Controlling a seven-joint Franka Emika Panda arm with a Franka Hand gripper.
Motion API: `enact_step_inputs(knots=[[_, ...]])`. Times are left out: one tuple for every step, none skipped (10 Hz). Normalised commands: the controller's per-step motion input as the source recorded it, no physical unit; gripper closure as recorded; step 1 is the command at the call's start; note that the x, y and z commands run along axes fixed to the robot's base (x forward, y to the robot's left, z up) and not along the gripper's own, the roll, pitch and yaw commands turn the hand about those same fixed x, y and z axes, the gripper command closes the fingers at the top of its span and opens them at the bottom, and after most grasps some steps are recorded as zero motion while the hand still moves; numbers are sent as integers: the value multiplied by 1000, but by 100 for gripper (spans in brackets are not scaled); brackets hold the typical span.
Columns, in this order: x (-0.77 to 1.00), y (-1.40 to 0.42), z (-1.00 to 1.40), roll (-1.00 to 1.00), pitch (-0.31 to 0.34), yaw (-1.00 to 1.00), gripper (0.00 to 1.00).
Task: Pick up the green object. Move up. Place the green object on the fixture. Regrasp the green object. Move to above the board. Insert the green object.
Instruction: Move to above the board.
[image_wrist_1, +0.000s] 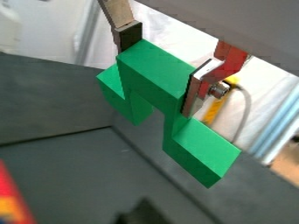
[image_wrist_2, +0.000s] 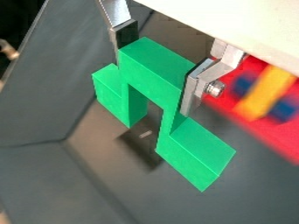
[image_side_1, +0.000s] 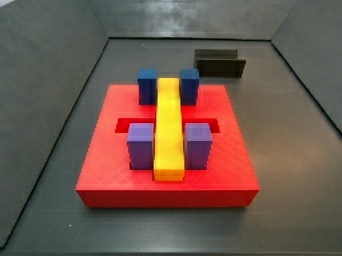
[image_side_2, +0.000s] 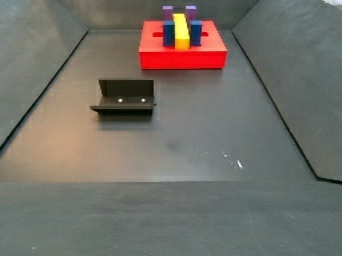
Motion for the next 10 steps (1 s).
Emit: enact_step_inputs(knots=[[-1286, -1400, 289, -1000, -15, -28, 100], [-840, -907, 181, -1000, -14, -25, 100], [-476, -496, 88, -1000, -8, -27, 100], [-255, -269, 45, -1000, 2, -32, 100], [-146, -125, 37, -1000, -7, -33, 100], [-120, -62, 10, -1000, -23, -28, 100], [-104, -27, 10, -917, -33, -26, 100], [-75, 0, 7, -602, -38, -18, 100], [-60, 0, 1, -460, -36, -8, 100], [-30, 0, 2, -260, -20, -10, 100]])
